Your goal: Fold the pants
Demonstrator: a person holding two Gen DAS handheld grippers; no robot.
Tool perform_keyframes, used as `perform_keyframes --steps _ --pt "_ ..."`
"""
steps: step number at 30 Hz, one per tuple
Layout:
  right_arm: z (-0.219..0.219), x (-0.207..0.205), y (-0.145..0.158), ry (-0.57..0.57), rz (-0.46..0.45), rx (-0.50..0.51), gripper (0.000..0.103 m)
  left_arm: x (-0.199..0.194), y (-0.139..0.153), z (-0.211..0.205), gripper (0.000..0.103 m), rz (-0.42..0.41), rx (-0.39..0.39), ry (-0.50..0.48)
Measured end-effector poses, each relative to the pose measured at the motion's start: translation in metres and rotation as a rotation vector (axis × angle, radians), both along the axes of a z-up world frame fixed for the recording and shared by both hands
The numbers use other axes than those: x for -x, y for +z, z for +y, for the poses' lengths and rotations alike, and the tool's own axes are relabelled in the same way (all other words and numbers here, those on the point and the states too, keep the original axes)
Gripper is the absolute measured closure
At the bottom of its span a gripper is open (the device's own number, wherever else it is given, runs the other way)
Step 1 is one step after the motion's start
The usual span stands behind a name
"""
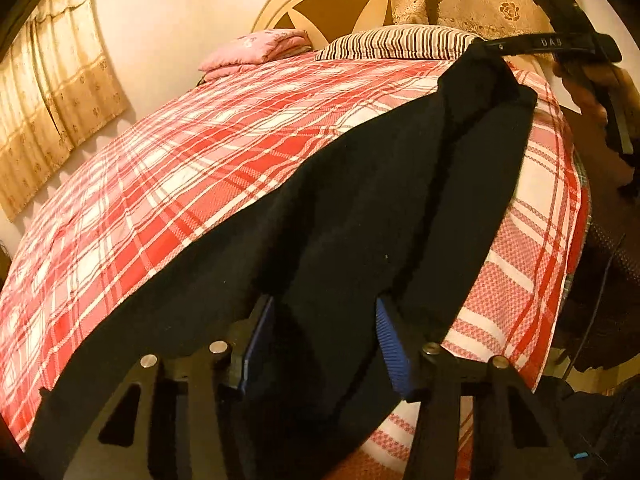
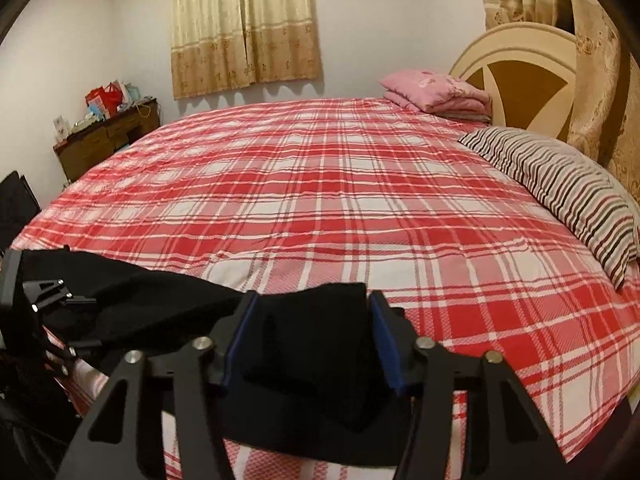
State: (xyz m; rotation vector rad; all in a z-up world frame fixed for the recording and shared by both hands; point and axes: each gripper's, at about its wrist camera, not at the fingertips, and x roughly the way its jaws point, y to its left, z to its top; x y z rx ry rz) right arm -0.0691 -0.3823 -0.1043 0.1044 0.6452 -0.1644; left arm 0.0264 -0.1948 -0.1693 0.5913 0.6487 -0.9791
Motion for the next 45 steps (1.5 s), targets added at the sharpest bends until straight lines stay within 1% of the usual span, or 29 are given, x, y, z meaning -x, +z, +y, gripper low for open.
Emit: perform_keyframes --steps 1,3,5,6,8,9,10,11,12,13,15,18,20,21,23,25,27,29,30,31,32,33,34,35,38,42,43,44,45 --pt "0.001 0.000 -0.001 0.004 0.003 0.006 0.055 0.000 -0.001 0.000 0.050 -0.002 -0.006 -0.003" --pt "0.003 0.000 -0.003 0.012 0.002 0.010 0.055 0.005 -0.002 -0.002 0.050 -0.001 -0.009 -0.025" --pt "0.003 0.000 -0.005 0.013 0.002 0.001 0.055 0.014 -0.003 -0.007 0.050 -0.047 -0.022 -0.041" --pt "0.003 0.000 -0.006 0.013 0.003 -0.004 0.055 0.015 -0.004 -0.009 0.050 -0.058 -0.028 -0.042" --pt "0.003 -0.001 -0.008 0.019 0.005 -0.015 0.055 0.014 -0.004 -0.011 0.050 -0.048 -0.022 -0.035" --pt "0.004 0.000 -0.009 0.022 0.005 -0.015 0.055 0.010 -0.004 -0.011 0.053 -0.025 -0.019 -0.029" --pt "0.005 0.000 -0.010 0.023 0.006 -0.011 0.055 0.006 -0.004 -0.011 0.064 -0.001 -0.011 -0.028" --pt "0.006 0.000 -0.011 0.025 0.010 -0.006 0.063 0.002 -0.003 -0.012 0.089 0.019 -0.011 -0.031" --pt "0.007 -0.001 -0.012 0.023 0.017 0.001 0.073 -0.001 -0.001 -0.013 0.094 0.029 -0.013 -0.029" --pt "0.008 -0.002 -0.013 0.022 0.025 0.006 0.092 -0.004 0.002 -0.012 0.096 0.031 -0.008 -0.025" --pt "0.008 -0.004 -0.012 0.034 0.030 0.005 0.091 -0.010 0.010 -0.011 0.096 0.039 0.001 -0.023" --pt "0.011 -0.014 0.000 0.057 0.020 0.057 0.092 -0.023 0.028 -0.005 0.096 0.050 0.048 0.002" --pt "0.010 -0.024 0.014 0.070 -0.009 0.086 0.092 -0.034 0.039 0.001 0.096 0.080 0.092 0.023" --pt "0.010 -0.029 0.020 0.075 -0.022 0.099 0.092 -0.040 0.043 0.005 0.096 0.110 0.119 0.029" --pt "0.009 -0.036 0.035 0.100 -0.076 0.144 0.092 -0.046 0.048 0.011 0.096 0.152 0.154 0.035" --pt "0.015 -0.036 0.041 0.138 -0.122 0.191 0.092 -0.043 0.048 0.016 0.096 0.189 0.183 0.016" --pt "0.024 -0.029 0.043 0.186 -0.160 0.255 0.092 -0.033 0.043 0.018 0.096 0.208 0.185 -0.017" --pt "0.029 -0.018 0.034 0.215 -0.150 0.315 0.092 -0.020 0.029 0.015 0.096 0.207 0.161 -0.051" --pt "0.030 -0.013 0.026 0.222 -0.118 0.343 0.091 -0.015 0.023 0.014 0.096 0.209 0.144 -0.058" --pt "0.028 -0.007 0.015 0.233 -0.070 0.355 0.087 -0.011 0.016 0.012 0.096 0.211 0.127 -0.066" --pt "0.024 0.004 0.001 0.243 -0.018 0.365 0.078 -0.007 0.009 0.010 0.096 0.219 0.114 -0.074" --pt "0.021 0.012 -0.007 0.249 0.008 0.357 0.074 -0.004 0.003 0.011 0.096 0.225 0.103 -0.083" --pt "0.017 0.023 -0.012 0.259 0.029 0.331 0.069 -0.002 0.000 0.011 0.096 0.221 0.094 -0.086" --pt "0.010 0.039 -0.017 0.272 0.037 0.284 0.063 -0.001 -0.002 0.010 0.096 0.214 0.088 -0.089" --pt "0.000 0.069 -0.013 0.253 0.013 0.213 0.054 -0.002 -0.001 0.011 0.096 0.220 0.096 -0.086" --pt "-0.017 0.077 -0.001 0.185 -0.048 0.104 0.051 0.003 0.001 0.009 0.096 0.192 0.077 -0.086" --pt "-0.019 0.073 0.002 0.166 -0.056 0.067 0.051 0.004 0.001 0.009 0.096 0.183 0.073 -0.082" --pt "-0.024 0.065 0.004 0.135 -0.052 0.015 0.051 0.005 0.002 0.009 0.096 0.178 0.076 -0.077" --pt "-0.025 0.056 0.005 0.101 -0.042 -0.012 0.051 0.005 0.004 0.010 0.096 0.178 0.084 -0.067"
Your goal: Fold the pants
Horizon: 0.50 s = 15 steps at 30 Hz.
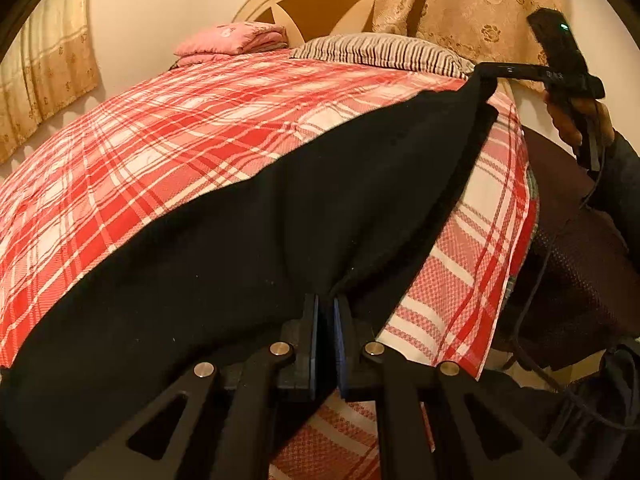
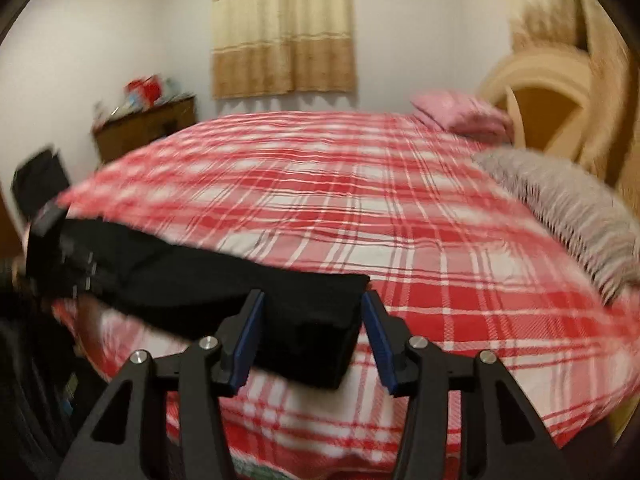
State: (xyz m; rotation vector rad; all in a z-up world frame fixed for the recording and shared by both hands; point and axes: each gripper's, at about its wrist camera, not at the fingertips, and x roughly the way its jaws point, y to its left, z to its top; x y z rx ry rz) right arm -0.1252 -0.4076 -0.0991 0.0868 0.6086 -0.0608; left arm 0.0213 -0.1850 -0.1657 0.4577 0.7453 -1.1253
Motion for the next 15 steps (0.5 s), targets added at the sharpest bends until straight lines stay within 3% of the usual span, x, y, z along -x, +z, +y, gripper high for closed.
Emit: perform_keyframes --steps 2,5,8,10,12,15 --pt "-0.006 -0.013 0.002 -0.023 0.019 -0.092 0.050 -0.001 0.001 0.001 0.096 0.008 0.008 0.015" --pt "-0.028 -0.008 0.010 0.063 -0.103 -0.368 0.050 -0.002 -0.002 0.003 0.096 0.009 0.008 0.021" --pt "-0.054 -0.001 0.014 0.014 -0.166 -0.528 0.050 -0.002 -0.007 0.002 0.096 0.007 0.006 0.021" --pt "-0.062 -0.004 0.010 -0.087 -0.121 -0.498 0.048 -0.003 -0.007 0.002 0.096 0.014 0.010 0.027" --pt "-0.060 -0.013 0.000 -0.176 -0.028 -0.405 0.055 -0.003 -0.007 0.002 0.096 0.013 0.010 0.028" --pt "-0.053 -0.026 -0.013 -0.164 0.044 -0.398 0.058 -0.002 -0.006 0.001 0.096 0.010 0.007 0.025"
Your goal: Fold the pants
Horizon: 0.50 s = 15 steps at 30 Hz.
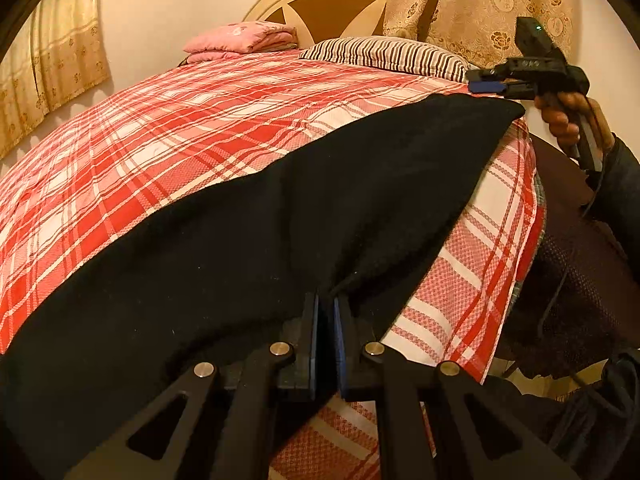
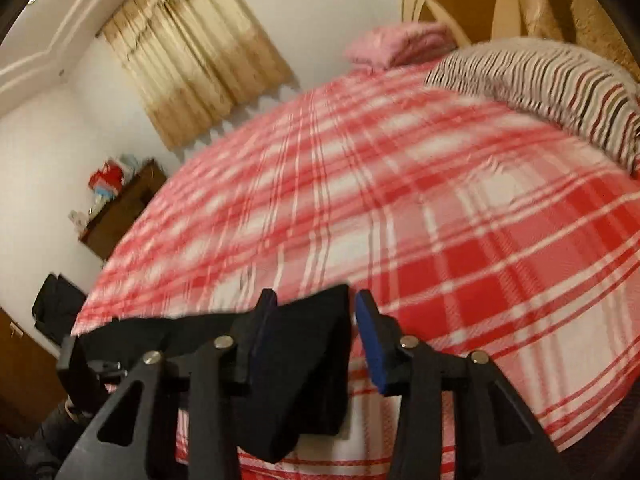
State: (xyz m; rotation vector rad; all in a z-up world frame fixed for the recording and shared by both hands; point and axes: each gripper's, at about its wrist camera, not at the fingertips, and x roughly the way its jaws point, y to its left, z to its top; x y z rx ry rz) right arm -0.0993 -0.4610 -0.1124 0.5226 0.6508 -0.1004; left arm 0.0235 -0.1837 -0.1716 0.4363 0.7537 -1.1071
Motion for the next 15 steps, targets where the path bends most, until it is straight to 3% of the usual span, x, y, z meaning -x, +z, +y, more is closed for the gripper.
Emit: perform_keyframes --steps 4,6,8,11,15 --pt "0.007 -0.014 -0.010 0.031 0.052 0.014 0.060 -0.001 0.000 -0.001 0.096 0.001 0.000 0.001" --pt "0.010 -0.017 -0.012 0.049 0.065 0.023 0.066 0.000 0.000 -0.001 0.096 0.002 0.001 0.003" --pt "0.013 -0.022 -0.011 0.047 0.084 0.060 0.091 0.000 0.001 -0.001 0.096 0.002 0.004 0.003" --pt "0.016 -0.022 -0.012 0.049 0.120 0.103 0.095 -0.001 0.002 0.000 0.096 -0.001 0.012 0.006" --pt "0.024 -0.020 -0.002 0.031 0.101 0.164 0.097 -0.003 0.009 0.004 0.096 0.013 0.039 0.013"
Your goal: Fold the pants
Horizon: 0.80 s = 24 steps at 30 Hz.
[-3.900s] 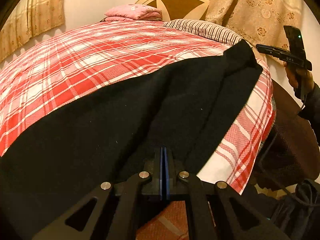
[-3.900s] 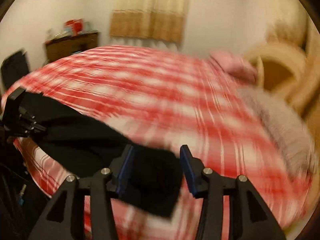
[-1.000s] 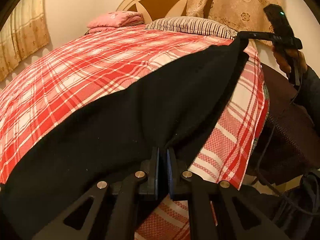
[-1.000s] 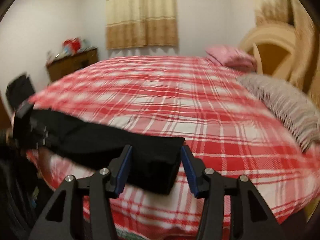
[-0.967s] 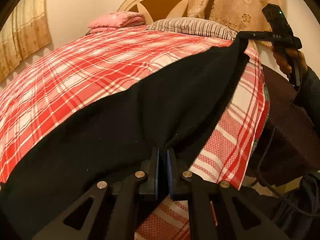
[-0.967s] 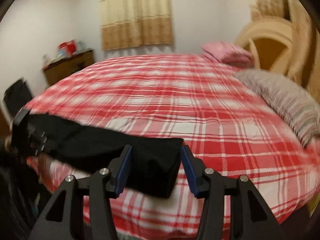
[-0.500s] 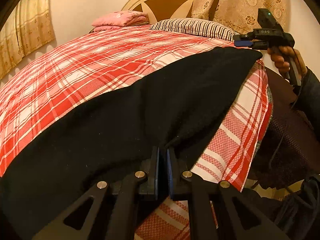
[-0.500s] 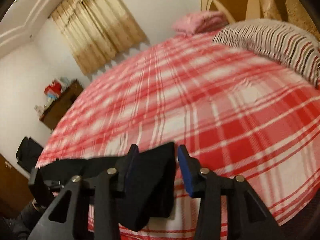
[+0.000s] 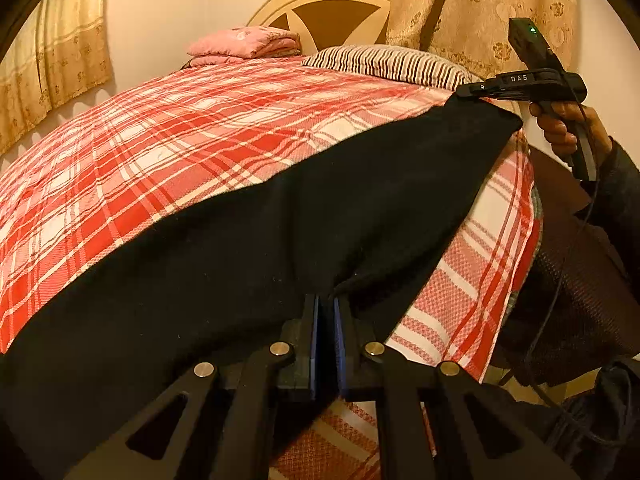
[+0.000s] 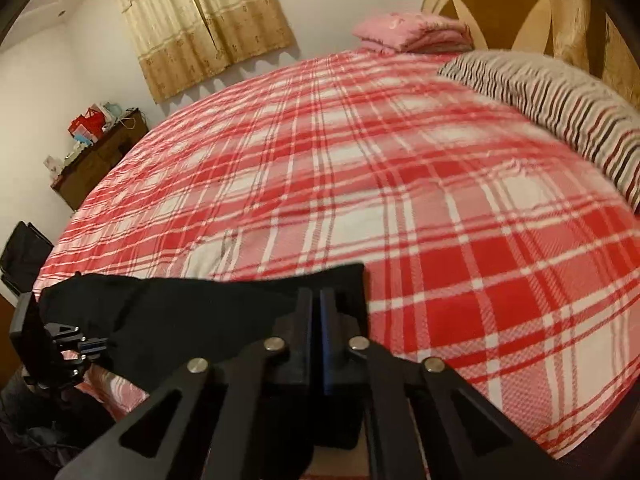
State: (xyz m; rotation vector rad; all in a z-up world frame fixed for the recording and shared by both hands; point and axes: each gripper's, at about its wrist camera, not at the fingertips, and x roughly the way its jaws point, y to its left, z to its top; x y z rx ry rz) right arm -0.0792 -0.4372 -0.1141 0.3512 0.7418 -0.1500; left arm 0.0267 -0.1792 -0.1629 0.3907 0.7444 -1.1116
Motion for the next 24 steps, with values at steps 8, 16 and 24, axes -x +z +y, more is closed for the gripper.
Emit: perform_keyframes --steps 8,16,24 --pt "-0.001 -0.003 0.027 -0.046 -0.088 0.049 0.098 0.004 0.007 -0.001 0.096 -0.032 -0.003 -0.012" --pt "-0.017 -0.027 -0.012 -0.097 0.054 0.068 0.096 0.016 -0.011 -0.009 0.092 -0.108 -0.066 -0.021" --pt "-0.018 0.025 0.006 -0.184 0.008 0.116 0.048 0.025 0.002 0.022 0.090 -0.100 -0.034 -0.009"
